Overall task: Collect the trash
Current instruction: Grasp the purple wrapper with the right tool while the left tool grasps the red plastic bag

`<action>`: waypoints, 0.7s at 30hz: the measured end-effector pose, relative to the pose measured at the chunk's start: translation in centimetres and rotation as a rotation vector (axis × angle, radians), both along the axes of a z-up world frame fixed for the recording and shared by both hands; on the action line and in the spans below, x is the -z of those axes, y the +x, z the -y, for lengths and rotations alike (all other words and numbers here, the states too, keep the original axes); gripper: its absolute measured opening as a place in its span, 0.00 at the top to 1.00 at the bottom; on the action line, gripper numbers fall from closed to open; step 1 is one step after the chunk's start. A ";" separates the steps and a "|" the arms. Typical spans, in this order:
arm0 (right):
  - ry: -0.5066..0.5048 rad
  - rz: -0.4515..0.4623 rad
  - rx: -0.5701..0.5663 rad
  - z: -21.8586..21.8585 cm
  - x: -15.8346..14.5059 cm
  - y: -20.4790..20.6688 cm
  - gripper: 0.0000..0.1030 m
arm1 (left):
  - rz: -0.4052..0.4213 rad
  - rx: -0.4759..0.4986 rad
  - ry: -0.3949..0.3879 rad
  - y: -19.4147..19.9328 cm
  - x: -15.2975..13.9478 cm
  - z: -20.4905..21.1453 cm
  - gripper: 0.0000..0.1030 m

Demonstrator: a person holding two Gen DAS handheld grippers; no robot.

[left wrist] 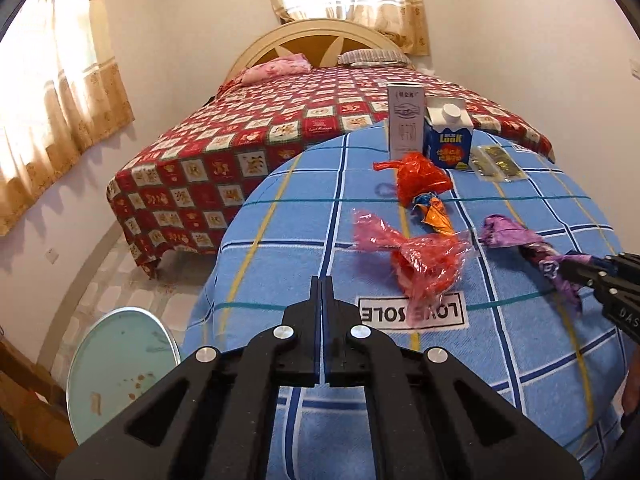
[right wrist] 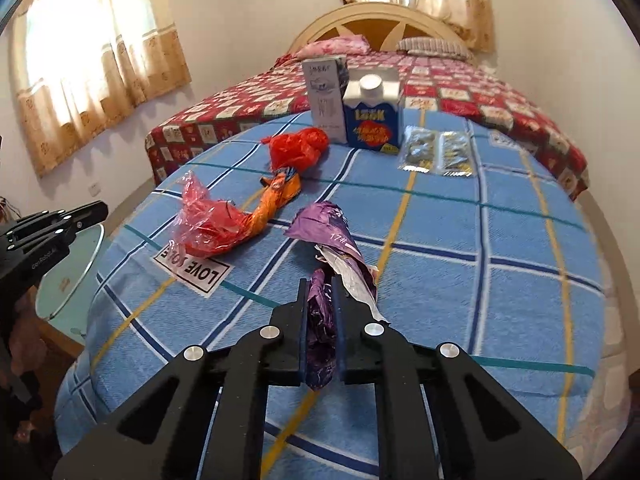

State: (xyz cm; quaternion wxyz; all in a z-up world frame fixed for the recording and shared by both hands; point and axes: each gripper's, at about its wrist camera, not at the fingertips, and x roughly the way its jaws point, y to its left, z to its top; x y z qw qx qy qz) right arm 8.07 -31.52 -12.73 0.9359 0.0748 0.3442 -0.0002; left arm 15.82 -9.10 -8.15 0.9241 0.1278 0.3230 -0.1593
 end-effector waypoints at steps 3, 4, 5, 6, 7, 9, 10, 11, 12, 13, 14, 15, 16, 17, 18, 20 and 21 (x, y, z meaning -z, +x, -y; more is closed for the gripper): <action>-0.009 -0.009 0.030 1.0 0.2 -0.6 0.89 | -0.009 -0.008 -0.013 -0.4 0.3 0.5 0.55; -0.010 -0.009 0.040 1.2 0.2 -0.7 0.88 | -0.004 -0.015 -0.021 -0.6 0.3 0.8 0.41; -0.004 -0.002 0.059 1.7 0.3 -0.9 0.85 | -0.008 -0.010 -0.028 -0.7 0.4 1.1 0.41; 0.008 0.002 0.067 2.2 0.3 -1.1 0.77 | -0.021 0.005 -0.033 -0.8 0.6 1.7 0.41; 0.014 0.004 0.069 2.4 0.3 -1.2 0.67 | -0.030 0.013 -0.035 -0.9 0.7 2.3 0.39; 0.015 0.016 0.082 2.9 0.3 -1.5 0.55 | -0.036 0.025 -0.039 -1.0 0.9 3.4 0.34; 0.015 0.022 0.090 3.2 0.3 -1.7 0.49 | -0.038 0.034 -0.037 -1.1 1.0 4.1 0.33; 0.018 0.026 0.098 3.5 0.4 -1.8 0.47 | -0.039 0.041 -0.031 -1.1 1.3 4.7 0.29; 0.019 0.027 0.102 3.7 0.4 -1.8 0.44 | -0.040 0.047 -0.021 -1.1 1.5 5.2 0.27; 0.020 0.028 0.110 4.0 0.5 -1.9 0.41 | -0.043 0.053 -0.006 -1.0 2.0 6.0 0.25; 0.023 0.029 0.113 4.2 0.5 -1.9 0.40 | -0.058 0.058 0.004 -0.7 2.5 6.6 0.24; 0.032 0.027 0.113 4.4 0.7 -1.9 0.39 | -0.080 0.059 0.010 -0.3 3.0 7.1 0.24; 0.036 0.026 0.112 4.5 0.8 -1.9 0.38 | -0.094 0.056 0.018 0.0 3.4 7.4 0.24; 0.041 0.023 0.110 4.6 0.9 -1.9 0.38 | -0.099 0.055 0.026 0.3 3.7 7.7 0.25; 0.053 0.013 0.097 4.5 1.1 -1.6 0.35 | -0.100 0.056 0.036 0.5 3.9 7.9 0.27; 0.061 0.006 0.082 4.4 1.2 -1.2 0.34 | -0.127 0.069 0.038 1.0 4.2 8.1 0.74; 0.064 0.004 0.079 4.3 1.2 -1.1 0.34 | -0.151 0.078 0.028 1.2 4.2 8.0 0.81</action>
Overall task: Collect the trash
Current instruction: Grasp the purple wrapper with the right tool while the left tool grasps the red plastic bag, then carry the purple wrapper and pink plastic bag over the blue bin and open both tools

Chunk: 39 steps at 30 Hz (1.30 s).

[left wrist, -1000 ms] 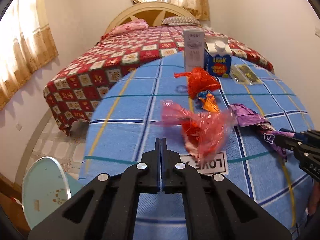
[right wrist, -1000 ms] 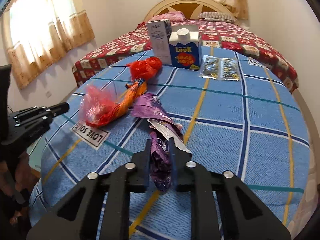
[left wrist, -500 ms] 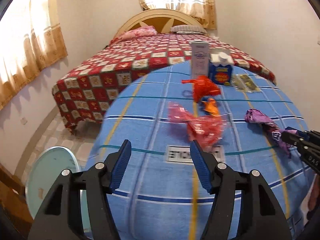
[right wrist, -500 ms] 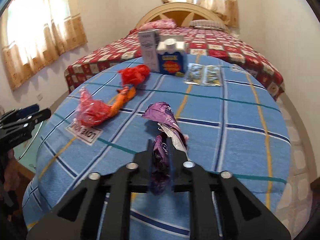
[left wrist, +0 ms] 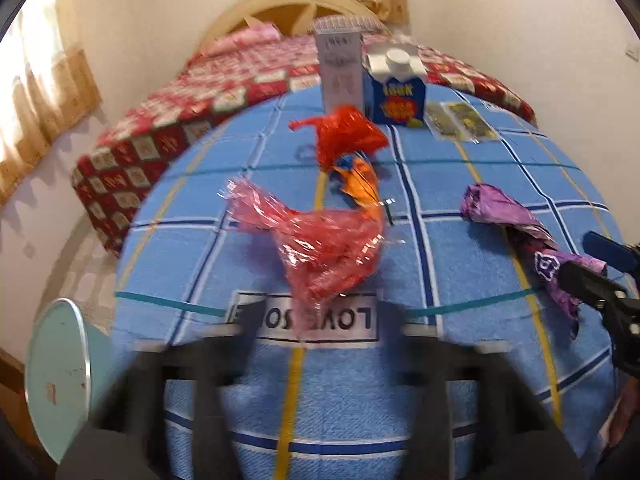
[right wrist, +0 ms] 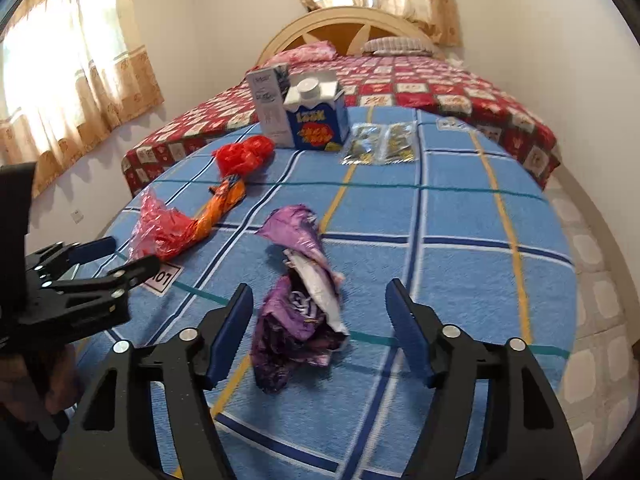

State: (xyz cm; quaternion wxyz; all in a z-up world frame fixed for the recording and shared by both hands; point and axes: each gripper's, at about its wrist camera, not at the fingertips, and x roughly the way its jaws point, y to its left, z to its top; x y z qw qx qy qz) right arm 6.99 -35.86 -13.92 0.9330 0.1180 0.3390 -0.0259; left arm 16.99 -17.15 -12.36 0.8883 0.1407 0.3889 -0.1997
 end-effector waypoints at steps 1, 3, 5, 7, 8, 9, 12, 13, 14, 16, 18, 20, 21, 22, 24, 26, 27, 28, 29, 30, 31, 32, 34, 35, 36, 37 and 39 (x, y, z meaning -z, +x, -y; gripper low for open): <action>0.008 -0.010 -0.010 -0.1 0.1 0.5 0.34 | 0.000 0.000 -0.004 0.0 -0.1 -0.1 0.82; 0.027 -0.033 -0.029 -0.2 0.4 1.1 0.41 | 0.038 0.001 0.014 -0.5 -0.5 -0.5 0.86; 0.051 -0.058 -0.051 -0.4 0.7 1.6 0.68 | 0.056 0.006 0.011 -1.0 -1.2 -1.0 0.88; 0.043 -0.049 -0.061 -0.9 0.5 1.2 0.78 | 0.092 0.006 0.010 -1.7 -2.2 -1.7 0.88; 0.042 -0.046 -0.064 -1.1 0.5 1.0 0.79 | 0.111 0.011 0.008 -2.1 -2.8 -2.1 0.88; 0.043 -0.039 -0.067 -1.2 0.1 0.7 0.80 | 0.129 0.012 0.003 -2.6 -3.4 -2.8 0.88; 0.037 0.000 -0.071 -1.9 -0.8 0.2 0.81 | 0.151 0.003 -0.010 -3.4 -4.7 -4.6 0.88; 0.035 0.007 -0.073 -2.2 -1.0 0.2 0.82 | 0.156 -0.001 -0.010 -3.6 -4.9 -5.0 0.88; 0.029 0.017 -0.078 -2.5 -1.3 0.2 0.82 | 0.165 -0.012 -0.005 -3.8 -5.1 -5.7 0.88; 0.020 0.040 -0.096 -3.5 -2.0 0.3 0.82 | 0.179 -0.035 0.008 -4.4 -5.3 -7.4 0.88; 0.013 0.057 -0.126 -4.9 -2.5 0.6 0.82 | 0.192 -0.061 0.035 -4.8 -5.2 -9.0 0.88; 0.012 0.063 -0.149 -5.8 -2.8 1.0 0.82 | 0.200 -0.089 0.058 -5.1 -5.1 -10.4 0.88; 0.005 0.070 -0.172 -6.8 -2.9 1.4 0.82 | 0.196 -0.111 0.066 -5.1 -5.0 -11.6 0.88; 0.002 0.074 -0.187 -7.6 -3.0 1.6 0.82 | 0.193 -0.130 0.075 -5.1 -4.9 -12.5 0.88; -0.004 0.081 -0.219 -9.0 -3.3 2.2 0.82 | 0.197 -0.170 0.097 -5.1 -4.8 -14.2 0.88; -0.017 0.088 -0.240 -10.2 -3.6 2.6 0.82 | 0.198 -0.202 0.114 -5.1 -4.7 -15.7 0.88; -0.025 0.091 -0.262 -11.2 -3.8 3.0 0.82 | 0.195 -0.218 0.121 -5.2 -4.6 -16.6 0.88; -0.028 0.092 -0.269 -11.7 -3.9 3.1 0.82 | 0.192 -0.232 0.128 -5.1 -4.5 -17.2 0.88; -0.034 0.094 -0.284 -12.4 -4.0 3.5 0.82 | 0.189 -0.241 0.132 -5.1 -4.4 -17.8 0.88; -0.042 0.099 -0.304 -13.3 -4.2 3.8 0.82 | 0.184 -0.250 0.135 -5.1 -4.3 -18.3 0.88; -0.047 0.101 -0.316 -14.0 -4.3 4.1 0.82 | 0.181 -0.262 0.138 -5.2 -4.2 -19.0 0.88; -0.048 0.102 -0.323 -14.3 -4.4 4.1 0.82 | 0.179 -0.271 0.141 -5.2 -4.1 -19.5 0.88; -0.055 0.106 -0.346 -15.5 -4.6 4.5 0.82 | 0.173 -0.291 0.148 -5.2 -3.9 -20.7 0.88; -0.059 0.107 -0.358 -16.1 -4.7 4.8 0.82 | 0.170 -0.298 0.150 -5.2 -3.8 -21.0 0.88; -0.062 0.107 -0.366 -16.6 -4.7 4.9 0.82 | 0.166 -0.308 0.153 -5.2 -3.8 -21.5 0.88; -0.068 0.109 -0.384 -17.4 -4.8 5.3 0.82 | 0.165 -0.314 0.156 -5.2 -3.7 -21.8 0.88; -0.070 0.110 -0.398 -18.2 -4.9 5.6 0.82 | 0.161 -0.333 0.161 -5.1 -3.6 -22.8 0.88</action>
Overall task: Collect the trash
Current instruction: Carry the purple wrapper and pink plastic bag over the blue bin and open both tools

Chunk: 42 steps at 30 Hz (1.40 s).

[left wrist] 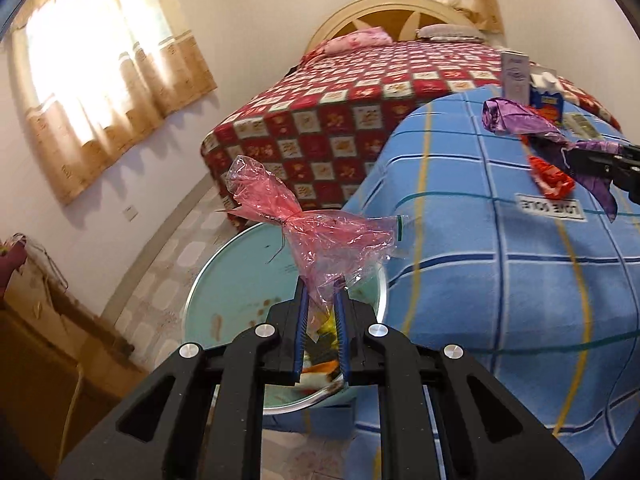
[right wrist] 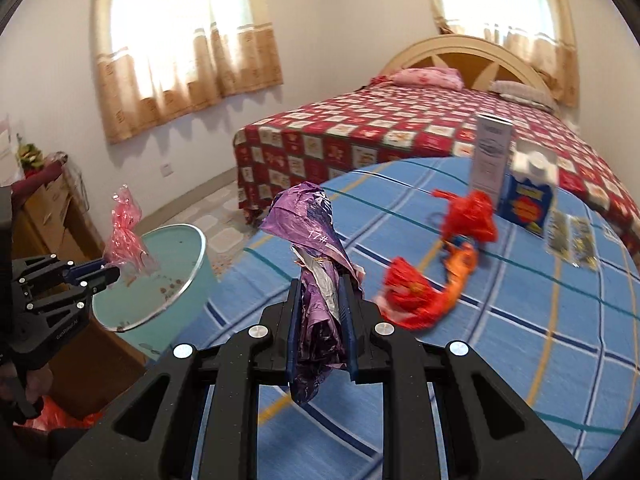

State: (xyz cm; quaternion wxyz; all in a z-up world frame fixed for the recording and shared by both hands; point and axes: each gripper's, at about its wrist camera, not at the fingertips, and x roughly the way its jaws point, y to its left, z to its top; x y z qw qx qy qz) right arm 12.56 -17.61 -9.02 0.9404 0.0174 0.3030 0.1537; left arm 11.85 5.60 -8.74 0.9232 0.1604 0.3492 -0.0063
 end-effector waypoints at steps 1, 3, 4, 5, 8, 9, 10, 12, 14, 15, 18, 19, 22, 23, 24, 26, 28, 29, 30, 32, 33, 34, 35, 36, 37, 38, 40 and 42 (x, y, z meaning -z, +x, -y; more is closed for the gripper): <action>-0.004 0.002 -0.017 -0.8 -0.1 0.3 0.82 | 0.000 -0.006 0.001 -0.2 0.1 -0.3 0.88; -0.012 0.003 -0.037 -1.7 -0.1 0.7 0.82 | -0.001 -0.022 0.004 -0.1 0.1 -1.0 0.88; -0.013 0.003 -0.042 -1.9 -0.1 0.7 0.82 | 0.000 -0.030 0.007 -0.1 0.0 -1.4 0.88; -0.017 0.003 -0.056 -2.5 -0.1 0.9 0.82 | 0.000 -0.038 0.009 -0.1 0.0 -1.7 0.88; -0.025 0.002 -0.083 -3.8 -0.1 1.4 0.82 | 0.001 -0.059 0.009 -0.1 -0.1 -2.8 0.88; -0.026 0.002 -0.090 -4.1 -0.1 1.5 0.82 | 0.001 -0.066 0.008 -0.2 -0.1 -3.2 0.88; -0.030 0.004 -0.104 -4.7 -0.1 1.7 0.82 | 0.000 -0.072 0.008 -0.3 -0.1 -3.5 0.88; -0.033 0.003 -0.117 -5.5 -0.2 1.9 0.82 | -0.001 -0.079 0.005 -0.3 -0.1 -3.9 0.88; -0.036 0.004 -0.129 -6.1 -0.2 2.0 0.82 | -0.002 -0.087 0.007 -0.4 -0.1 -4.4 0.88; -0.037 0.004 -0.133 -6.5 -0.2 2.1 0.82 | -0.003 -0.089 0.005 -0.3 -0.1 -4.5 0.88; -0.047 0.005 -0.155 -7.8 -0.2 2.3 0.82 | -0.006 -0.097 0.006 -0.5 0.0 -5.1 0.88; -0.050 0.006 -0.161 -8.2 -0.2 2.3 0.82 | -0.006 -0.100 0.006 -0.5 0.0 -5.4 0.88; -0.056 0.007 -0.177 -9.0 -0.2 2.6 0.82 | -0.007 -0.108 0.002 -0.5 0.0 -5.7 0.88; -0.058 0.006 -0.180 -9.1 -0.3 2.6 0.82 | -0.007 -0.110 0.002 -0.5 0.0 -5.8 0.88; -0.061 0.007 -0.186 -9.5 -0.3 2.7 0.82 | -0.006 -0.112 0.001 -0.5 0.0 -5.9 0.88; -0.065 0.008 -0.194 -9.9 -0.4 2.8 0.82 | -0.011 -0.117 -0.001 -0.5 0.0 -6.2 0.88; -0.070 0.008 -0.205 -10.5 -0.4 2.9 0.82 | -0.014 -0.121 0.000 -0.4 0.1 -6.3 0.88; -0.071 0.008 -0.208 -10.6 -0.4 2.9 0.82 | -0.015 -0.123 -0.001 -0.5 0.1 -6.5 0.88; -0.074 0.009 -0.215 -10.9 -0.4 3.0 0.82 | -0.017 -0.125 -0.002 -0.5 0.2 -6.6 0.88; -0.078 0.010 -0.225 -11.2 -0.4 3.2 0.82 | -0.020 -0.129 -0.001 -0.4 0.3 -6.8 0.87; -0.079 0.010 -0.228 -11.4 -0.3 3.3 0.82 | -0.020 -0.130 -0.003 -0.5 0.3 -7.0 0.88; -0.079 0.009 -0.230 -11.5 -0.3 3.3 0.82 | -0.021 -0.131 -0.003 -0.5 0.3 -7.0 0.87; -0.081 0.008 -0.235 -11.8 -0.3 3.3 0.82 | -0.022 -0.133 -0.004 -0.5 0.4 -7.1 0.87; -0.082 0.008 -0.239 -11.8 -0.2 3.4 0.82 | -0.024 -0.133 -0.005 -0.5 0.4 -7.2 0.87; -0.086 0.008 -0.246 -12.1 -0.2 3.5 0.82 | -0.026 -0.133 -0.005 -0.5 0.4 -7.2 0.87; -0.087 0.008 -0.249 -12.3 -0.2 3.5 0.82 | -0.027 -0.133 -0.005 -0.5 0.5 -7.2 0.87; -0.091 0.009 -0.258 -12.8 -0.2 3.5 0.82 | -0.030 -0.136 -0.007 -0.3 0.6 -7.4 0.87; -0.094 0.009 -0.264 -13.1 -0.2 3.4 0.82 | -0.032 -0.140 -0.009 -0.3 0.6 -7.5 0.87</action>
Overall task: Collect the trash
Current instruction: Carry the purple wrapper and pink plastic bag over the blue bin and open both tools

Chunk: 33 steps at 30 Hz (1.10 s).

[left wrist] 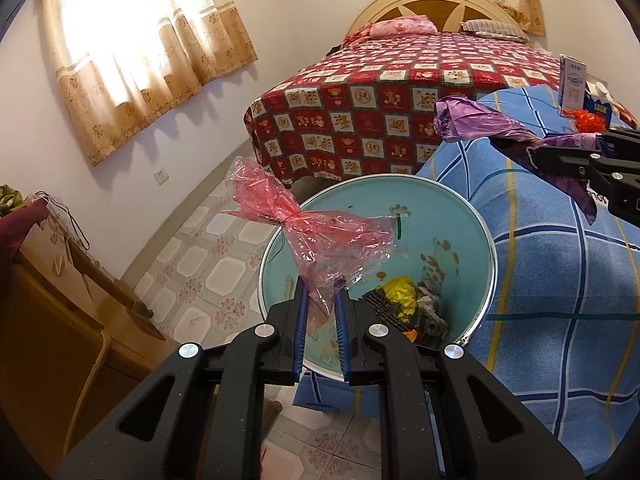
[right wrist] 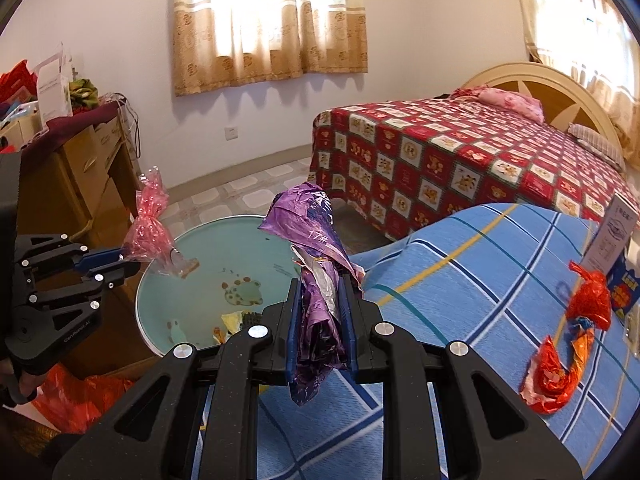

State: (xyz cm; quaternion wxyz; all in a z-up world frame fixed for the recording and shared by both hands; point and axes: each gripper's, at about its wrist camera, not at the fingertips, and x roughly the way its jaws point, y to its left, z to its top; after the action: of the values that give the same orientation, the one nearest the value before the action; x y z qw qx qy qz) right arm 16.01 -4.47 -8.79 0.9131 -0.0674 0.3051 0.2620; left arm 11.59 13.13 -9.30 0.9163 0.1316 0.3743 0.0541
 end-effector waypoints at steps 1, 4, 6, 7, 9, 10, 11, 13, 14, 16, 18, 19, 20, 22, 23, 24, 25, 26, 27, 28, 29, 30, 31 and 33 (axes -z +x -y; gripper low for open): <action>-0.003 0.000 -0.005 -0.2 0.0 0.0 0.82 | 0.000 -0.003 -0.001 0.0 0.0 -0.1 0.87; -0.006 0.000 -0.011 -0.5 0.0 0.1 0.82 | 0.002 -0.006 -0.007 0.0 -0.1 -0.3 0.87; -0.008 -0.001 -0.018 -0.7 0.0 0.2 0.82 | 0.003 -0.008 -0.010 0.2 -0.2 -0.3 0.87; -0.011 -0.001 -0.024 -0.9 0.0 0.2 0.81 | 0.003 -0.008 -0.011 0.2 -0.2 -0.3 0.87; -0.014 -0.001 -0.029 -1.0 0.1 0.2 0.81 | 0.004 -0.010 -0.015 0.2 -0.3 -0.4 0.87; -0.015 -0.001 -0.032 -1.2 0.1 0.3 0.81 | 0.005 -0.011 -0.016 0.2 -0.3 -0.4 0.87; -0.015 -0.001 -0.033 -1.2 0.1 0.3 0.81 | 0.006 -0.012 -0.017 0.1 -0.2 -0.4 0.87; -0.016 -0.001 -0.037 -1.3 0.1 0.3 0.81 | 0.006 -0.013 -0.020 0.1 -0.3 -0.4 0.87; -0.017 -0.001 -0.039 -1.4 0.1 0.3 0.81 | 0.007 -0.014 -0.020 0.1 -0.3 -0.4 0.87; -0.019 -0.002 -0.043 -1.5 0.2 0.3 0.81 | 0.007 -0.013 -0.021 0.1 -0.3 -0.5 0.87; -0.020 -0.002 -0.046 -1.5 0.2 0.4 0.81 | 0.007 -0.012 -0.022 0.1 -0.3 -0.5 0.87; -0.021 -0.002 -0.046 -1.6 0.2 0.4 0.81 | 0.007 -0.013 -0.022 0.1 -0.3 -0.5 0.87; -0.021 -0.002 -0.049 -1.6 0.2 0.5 0.81 | 0.008 -0.012 -0.022 0.1 -0.3 -0.5 0.87; -0.022 -0.001 -0.050 -1.6 0.2 0.5 0.81 | 0.008 -0.011 -0.022 0.1 -0.3 -0.5 0.87; -0.023 -0.002 -0.052 -1.6 0.2 0.5 0.81 | 0.009 -0.011 -0.023 0.1 -0.4 -0.4 0.87; -0.023 -0.002 -0.051 -1.6 0.2 0.5 0.81 | 0.009 -0.011 -0.023 0.1 -0.4 -0.4 0.87; -0.023 -0.001 -0.052 -1.8 0.2 0.4 0.81 | 0.009 -0.011 -0.024 0.0 -0.3 -0.4 0.87; -0.022 -0.002 -0.054 -1.8 0.1 0.5 0.81 | 0.009 -0.011 -0.023 0.0 -0.3 -0.5 0.87; -0.022 -0.001 -0.054 -1.9 0.1 0.4 0.81 | 0.009 -0.011 -0.025 0.0 -0.4 -0.4 0.87; -0.024 0.000 -0.055 -1.9 0.1 0.4 0.81 | 0.008 -0.012 -0.025 0.0 -0.4 -0.4 0.87; -0.024 0.000 -0.057 -2.0 0.1 0.4 0.81 | 0.009 -0.012 -0.023 0.0 -0.3 -0.5 0.87; -0.025 0.000 -0.059 -2.1 0.1 0.3 0.81 | 0.009 -0.013 -0.024 0.0 -0.4 -0.4 0.87; -0.026 0.001 -0.060 -2.1 0.1 0.3 0.81 | 0.009 -0.013 -0.025 0.0 -0.4 -0.5 0.87; -0.028 0.000 -0.063 -2.3 0.2 0.3 0.81 | 0.009 -0.011 -0.024 0.0 -0.3 -0.5 0.87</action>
State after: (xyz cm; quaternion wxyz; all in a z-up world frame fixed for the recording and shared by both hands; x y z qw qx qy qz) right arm 16.28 -2.15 -8.94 0.9033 -0.0897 0.3065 0.2865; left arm 11.60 13.63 -8.96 0.9192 0.1184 0.3714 0.0551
